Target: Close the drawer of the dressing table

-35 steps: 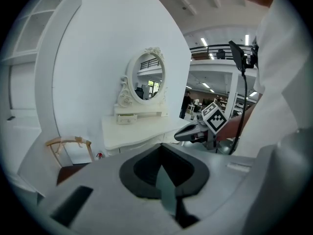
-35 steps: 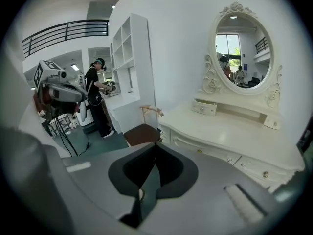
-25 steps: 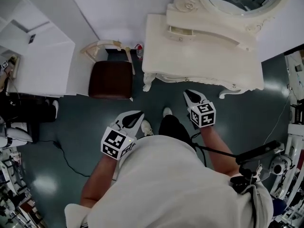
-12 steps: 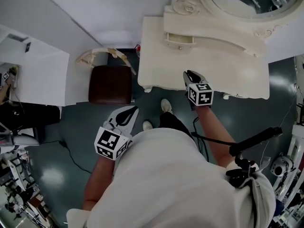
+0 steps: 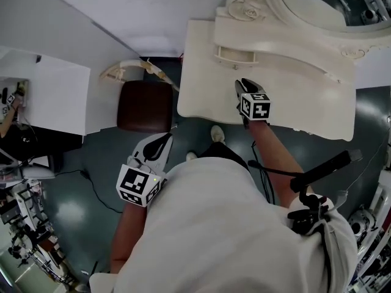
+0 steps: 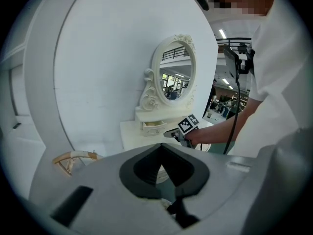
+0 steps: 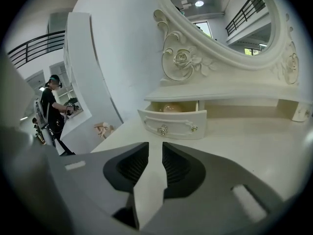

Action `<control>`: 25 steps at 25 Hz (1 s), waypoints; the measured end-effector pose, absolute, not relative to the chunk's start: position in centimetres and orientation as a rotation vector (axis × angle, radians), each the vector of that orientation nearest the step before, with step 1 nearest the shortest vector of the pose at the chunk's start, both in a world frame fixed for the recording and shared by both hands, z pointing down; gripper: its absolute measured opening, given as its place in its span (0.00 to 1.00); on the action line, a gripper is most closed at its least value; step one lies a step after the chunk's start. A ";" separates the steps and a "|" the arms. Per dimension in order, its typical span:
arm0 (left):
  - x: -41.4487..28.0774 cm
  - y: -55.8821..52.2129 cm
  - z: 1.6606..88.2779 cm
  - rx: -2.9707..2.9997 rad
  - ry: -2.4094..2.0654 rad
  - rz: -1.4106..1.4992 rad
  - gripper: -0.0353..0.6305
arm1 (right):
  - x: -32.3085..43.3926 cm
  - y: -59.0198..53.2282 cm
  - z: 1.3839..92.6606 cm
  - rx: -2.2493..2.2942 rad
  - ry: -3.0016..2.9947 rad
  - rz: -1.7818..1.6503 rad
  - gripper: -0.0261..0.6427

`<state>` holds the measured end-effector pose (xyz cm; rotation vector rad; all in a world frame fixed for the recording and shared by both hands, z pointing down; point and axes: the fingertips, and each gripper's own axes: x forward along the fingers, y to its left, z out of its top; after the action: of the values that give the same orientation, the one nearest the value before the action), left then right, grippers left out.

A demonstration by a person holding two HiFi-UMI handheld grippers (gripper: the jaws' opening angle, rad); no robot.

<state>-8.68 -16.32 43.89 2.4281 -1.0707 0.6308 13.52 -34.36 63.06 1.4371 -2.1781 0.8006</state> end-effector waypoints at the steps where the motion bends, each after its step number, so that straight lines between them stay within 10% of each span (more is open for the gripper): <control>1: -8.7 -16.5 43.9 2.419 -1.082 0.632 0.06 | 13.5 -34.8 63.3 1.435 -2.178 0.808 0.17; 25: -8.7 -20.0 44.4 2.302 -1.198 0.652 0.06 | 12.5 -40.9 66.0 1.434 -2.176 0.927 0.18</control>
<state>-8.73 -19.98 44.39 2.3018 -1.1976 0.6525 12.51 -40.95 66.00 1.4344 -2.1759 0.9268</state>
